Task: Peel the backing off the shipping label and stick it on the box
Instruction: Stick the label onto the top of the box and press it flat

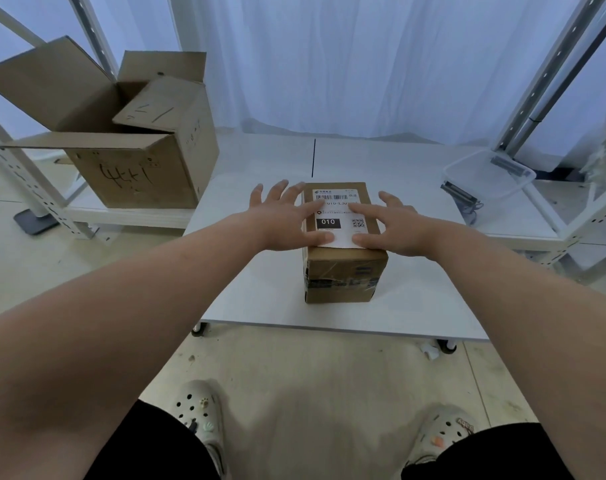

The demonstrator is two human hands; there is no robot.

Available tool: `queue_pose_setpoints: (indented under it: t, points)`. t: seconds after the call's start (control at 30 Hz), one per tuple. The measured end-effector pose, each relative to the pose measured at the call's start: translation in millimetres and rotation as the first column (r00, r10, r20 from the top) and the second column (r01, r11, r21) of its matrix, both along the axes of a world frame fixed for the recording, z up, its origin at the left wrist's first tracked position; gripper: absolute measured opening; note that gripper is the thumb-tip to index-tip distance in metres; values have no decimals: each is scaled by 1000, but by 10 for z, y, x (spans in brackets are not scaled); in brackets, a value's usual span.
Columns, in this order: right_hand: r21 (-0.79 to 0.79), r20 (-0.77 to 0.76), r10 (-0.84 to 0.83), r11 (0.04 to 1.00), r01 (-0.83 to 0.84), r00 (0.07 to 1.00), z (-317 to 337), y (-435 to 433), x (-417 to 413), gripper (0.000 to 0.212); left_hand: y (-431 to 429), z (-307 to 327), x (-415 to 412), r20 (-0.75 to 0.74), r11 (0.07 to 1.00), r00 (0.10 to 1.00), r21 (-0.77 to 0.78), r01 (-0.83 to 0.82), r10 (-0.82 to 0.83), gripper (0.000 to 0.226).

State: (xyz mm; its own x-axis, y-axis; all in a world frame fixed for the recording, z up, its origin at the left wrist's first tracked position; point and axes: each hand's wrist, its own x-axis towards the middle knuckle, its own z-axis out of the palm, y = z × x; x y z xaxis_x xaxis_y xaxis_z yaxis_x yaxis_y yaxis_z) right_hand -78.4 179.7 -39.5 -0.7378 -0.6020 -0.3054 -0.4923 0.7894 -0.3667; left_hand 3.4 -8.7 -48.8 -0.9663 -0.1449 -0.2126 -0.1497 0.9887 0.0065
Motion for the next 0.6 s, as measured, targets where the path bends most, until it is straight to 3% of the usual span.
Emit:
queue_pose_setpoints:
  t: [0.13,0.3,0.37,0.47,0.6]
  points:
    - [22,-62,96,995,-94,994,7,-77,48,66,37,-4,-16,8,998,999,48,43,-44,84]
    - [44,2,32,999,-32,999,-28,18,-21,66,-152,-1,-5,68,994,998,111,4,-11,95]
    - [107,-91,124,988,-114,988,-38,-30,-11,58,-168,-14,3,74,988,997,154,5,-17,94]
    - [163,-192,357,930,-329,914,-64,-216,108,52,-149,-30,14,150,929,988,368,-39,-18,96]
    - [176,-211,355,930,-322,911,-97,-341,114,53,-154,-66,-8,191,898,981,434,-69,-17,99]
